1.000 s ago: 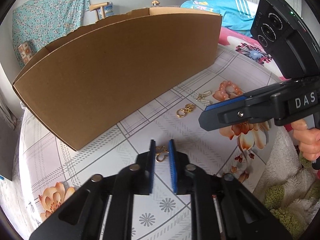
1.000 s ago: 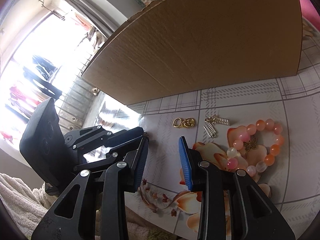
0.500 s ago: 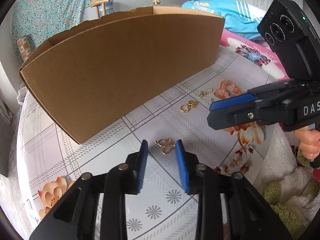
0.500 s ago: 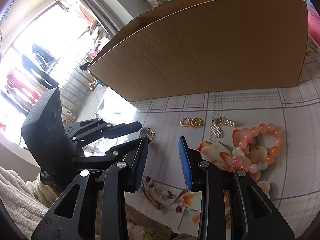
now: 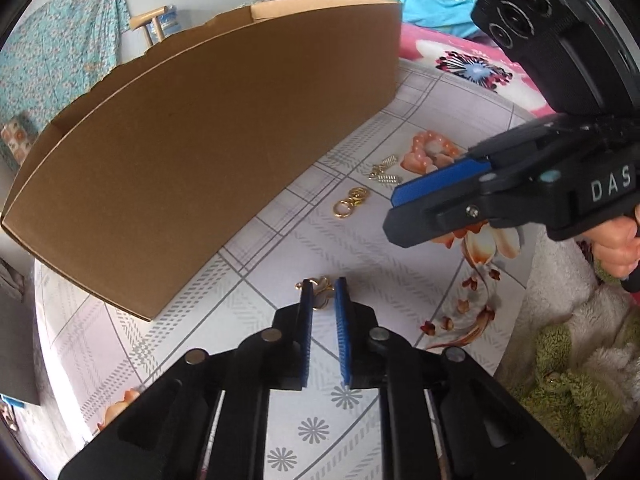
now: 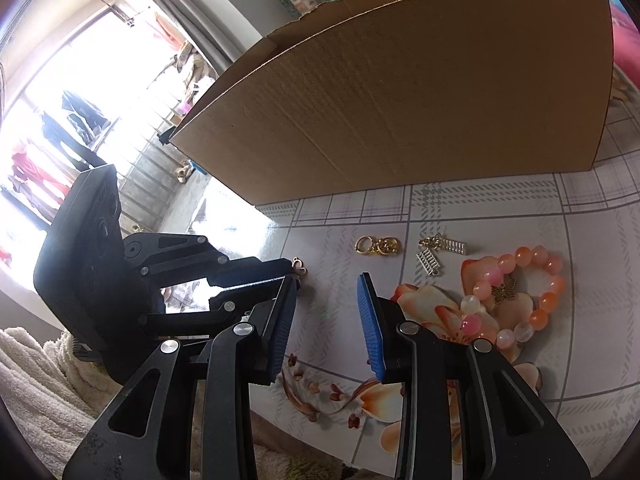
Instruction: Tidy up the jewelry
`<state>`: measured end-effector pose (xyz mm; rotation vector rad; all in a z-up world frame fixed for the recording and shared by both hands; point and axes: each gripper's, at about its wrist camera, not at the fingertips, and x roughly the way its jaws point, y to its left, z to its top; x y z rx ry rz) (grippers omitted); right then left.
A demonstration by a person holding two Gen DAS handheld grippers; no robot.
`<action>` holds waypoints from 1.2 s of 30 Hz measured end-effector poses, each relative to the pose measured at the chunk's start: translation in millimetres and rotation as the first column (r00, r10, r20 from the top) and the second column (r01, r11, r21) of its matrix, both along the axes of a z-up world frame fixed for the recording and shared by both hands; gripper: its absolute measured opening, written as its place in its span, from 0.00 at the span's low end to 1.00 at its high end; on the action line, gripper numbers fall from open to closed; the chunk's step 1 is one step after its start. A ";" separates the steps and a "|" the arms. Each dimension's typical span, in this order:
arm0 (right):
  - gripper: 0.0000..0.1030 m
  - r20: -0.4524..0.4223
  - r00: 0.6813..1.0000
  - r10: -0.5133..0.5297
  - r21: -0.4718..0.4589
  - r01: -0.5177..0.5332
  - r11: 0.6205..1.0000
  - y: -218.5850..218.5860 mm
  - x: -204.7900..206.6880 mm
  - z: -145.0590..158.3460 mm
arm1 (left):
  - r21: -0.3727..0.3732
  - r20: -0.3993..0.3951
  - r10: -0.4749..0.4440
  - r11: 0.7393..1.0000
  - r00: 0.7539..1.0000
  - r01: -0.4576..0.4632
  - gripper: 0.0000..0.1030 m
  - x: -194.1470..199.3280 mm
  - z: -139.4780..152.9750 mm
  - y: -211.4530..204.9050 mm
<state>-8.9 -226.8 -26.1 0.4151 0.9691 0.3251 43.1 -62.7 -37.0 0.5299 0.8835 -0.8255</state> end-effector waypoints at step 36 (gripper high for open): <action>0.31 0.047 0.999 -0.008 0.104 0.004 0.995 -19.5 -3.5 -8.6 | 0.153 -0.155 0.007 0.988 0.988 0.017 0.19 22.8 2.8 -22.4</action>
